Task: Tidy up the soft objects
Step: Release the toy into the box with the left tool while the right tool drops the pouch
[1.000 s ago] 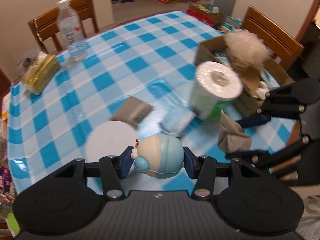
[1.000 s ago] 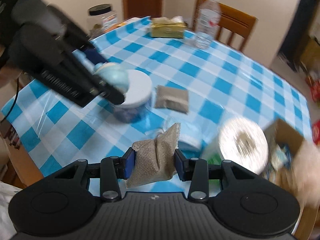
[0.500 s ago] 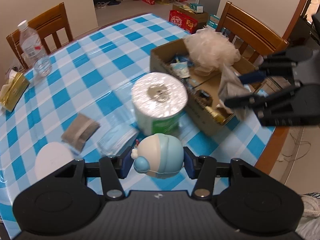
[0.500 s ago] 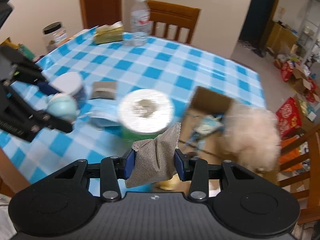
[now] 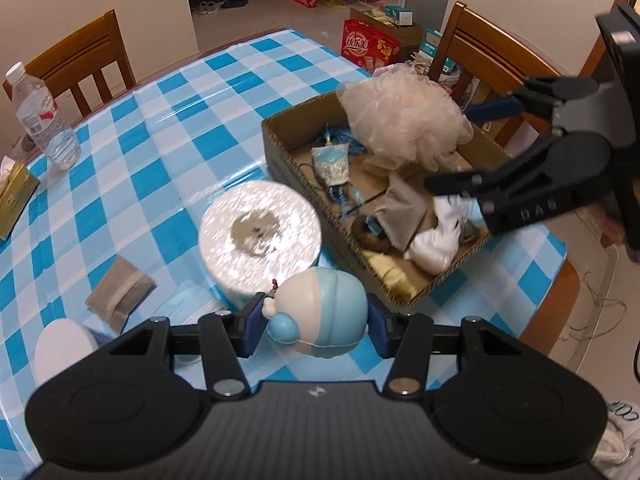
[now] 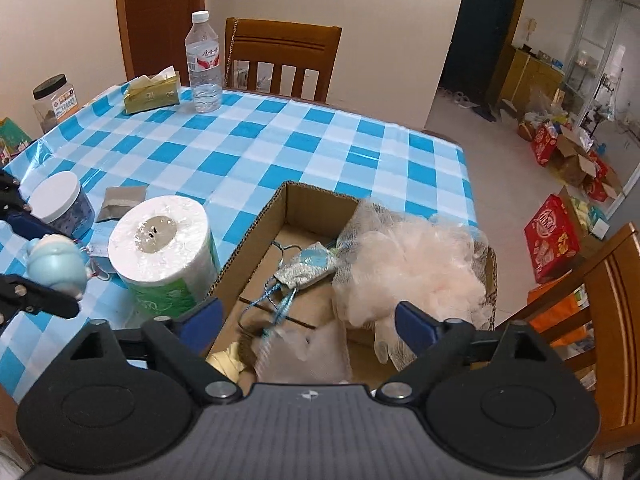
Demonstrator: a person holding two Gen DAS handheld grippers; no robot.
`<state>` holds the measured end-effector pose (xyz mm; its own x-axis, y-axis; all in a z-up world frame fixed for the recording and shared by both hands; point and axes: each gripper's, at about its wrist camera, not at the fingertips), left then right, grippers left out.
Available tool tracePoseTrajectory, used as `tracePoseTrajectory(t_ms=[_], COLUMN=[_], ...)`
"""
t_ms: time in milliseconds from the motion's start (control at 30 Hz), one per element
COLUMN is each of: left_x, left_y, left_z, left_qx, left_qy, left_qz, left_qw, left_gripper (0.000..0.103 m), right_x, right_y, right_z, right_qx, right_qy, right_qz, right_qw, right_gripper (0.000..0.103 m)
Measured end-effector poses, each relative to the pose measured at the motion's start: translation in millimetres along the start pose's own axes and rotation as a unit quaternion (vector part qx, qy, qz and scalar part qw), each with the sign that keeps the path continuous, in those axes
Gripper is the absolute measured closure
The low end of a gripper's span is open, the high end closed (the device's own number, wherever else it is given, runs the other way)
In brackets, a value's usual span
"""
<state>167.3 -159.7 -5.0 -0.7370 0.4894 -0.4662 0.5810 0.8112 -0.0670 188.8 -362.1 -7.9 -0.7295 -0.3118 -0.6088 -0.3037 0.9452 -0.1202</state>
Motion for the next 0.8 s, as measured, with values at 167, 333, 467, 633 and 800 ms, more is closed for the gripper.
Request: tracePoseTrajectory(t_ms=[167, 333, 467, 633, 800], left_x=[-18, -38, -58, -82, -101], left_y=[-13, -26, -39, -55, -62], left_z=[12, 25, 37, 52, 68], left_qx=[-0.002, 0.001, 0.007, 0.015, 0.010], left_qy=[-0.001, -0.007, -0.014, -0.024, -0.049], left_qz=[0.002, 0.009, 0.018, 0.036, 0.035], left_qw=[1.0000, 0.9999, 0.9997, 0.9990, 0.9981], left_gripper=[0.052, 0.052, 0.052, 0.045, 0.004], right_x=[16, 32, 43, 53, 57], right_y=[-10, -18, -20, -24, -29], right_z=[-2, -5, -7, -9, -11], right_qx=[-0.006, -0.010, 0.002, 0.014, 0.016], right_qy=[-0.001, 0.005, 0.006, 0.011, 0.008], right_qz=[0.019, 0.044, 0.050, 0.058, 0.080], right_qw=[1.000, 0.999, 0.999, 0.998, 0.997], right_gripper=[0.000, 0.000, 0.000, 0.000, 0.000])
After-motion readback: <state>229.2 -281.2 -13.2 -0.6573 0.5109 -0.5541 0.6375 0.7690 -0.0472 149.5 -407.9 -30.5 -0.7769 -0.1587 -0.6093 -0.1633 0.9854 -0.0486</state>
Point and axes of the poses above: each gripper's, at about its wrist camera, not at the fingertips, and z roughly the way its jaws point, y to its left, x to its underside, and after that the axes turned 3 degrees about x, right-handed
